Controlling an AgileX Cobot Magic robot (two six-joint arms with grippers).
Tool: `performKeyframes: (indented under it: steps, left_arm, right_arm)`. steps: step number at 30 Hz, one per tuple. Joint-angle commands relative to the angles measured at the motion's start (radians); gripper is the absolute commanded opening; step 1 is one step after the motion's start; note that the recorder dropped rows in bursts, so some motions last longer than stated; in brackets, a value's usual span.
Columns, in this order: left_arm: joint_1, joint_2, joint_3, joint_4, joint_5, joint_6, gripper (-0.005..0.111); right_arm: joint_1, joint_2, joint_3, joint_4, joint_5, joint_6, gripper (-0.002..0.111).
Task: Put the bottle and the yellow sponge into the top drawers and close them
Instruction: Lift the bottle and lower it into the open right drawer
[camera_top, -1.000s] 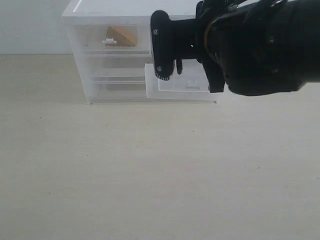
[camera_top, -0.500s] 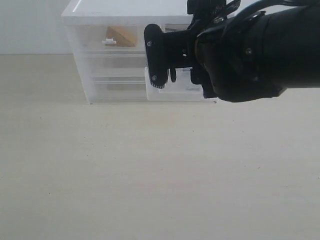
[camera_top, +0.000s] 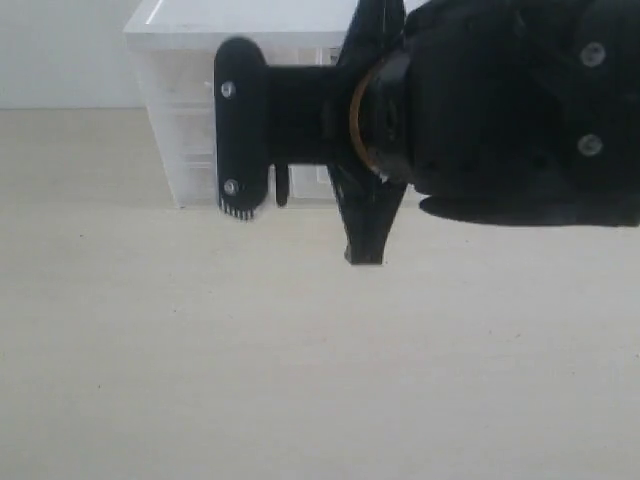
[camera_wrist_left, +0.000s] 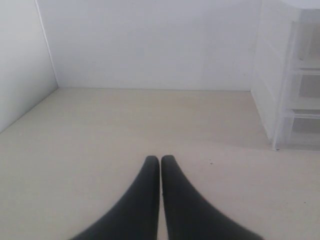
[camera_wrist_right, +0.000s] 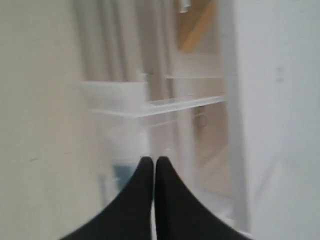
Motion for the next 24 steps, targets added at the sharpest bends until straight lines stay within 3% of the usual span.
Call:
performKeyframes:
  steps: [1,4,10,17,24]
  left_arm:
    - [-0.002,0.004,0.003,-0.007,-0.004,-0.009,0.004]
    - [-0.002,0.004,0.003,-0.007,-0.004,-0.009,0.004]
    - [-0.002,0.004,0.003,-0.007,-0.004,-0.009,0.004]
    - [-0.002,0.004,0.003,-0.007,-0.004,-0.009,0.004]
    - [-0.002,0.004,0.003,-0.007,-0.004,-0.009,0.004]
  right_arm:
    - [-0.003,0.036,-0.003,0.446,0.005,-0.38,0.0]
    - [-0.014,0.072,-0.003,0.434,0.031,-0.376,0.0]
    - [-0.12,0.123,-0.003,0.164,-0.01,-0.09,0.0]
    - [-0.226,0.123,-0.003,0.017,-0.107,0.115,0.0]
    - [-0.27,0.123,-0.003,-0.218,-0.133,0.415,0.0]
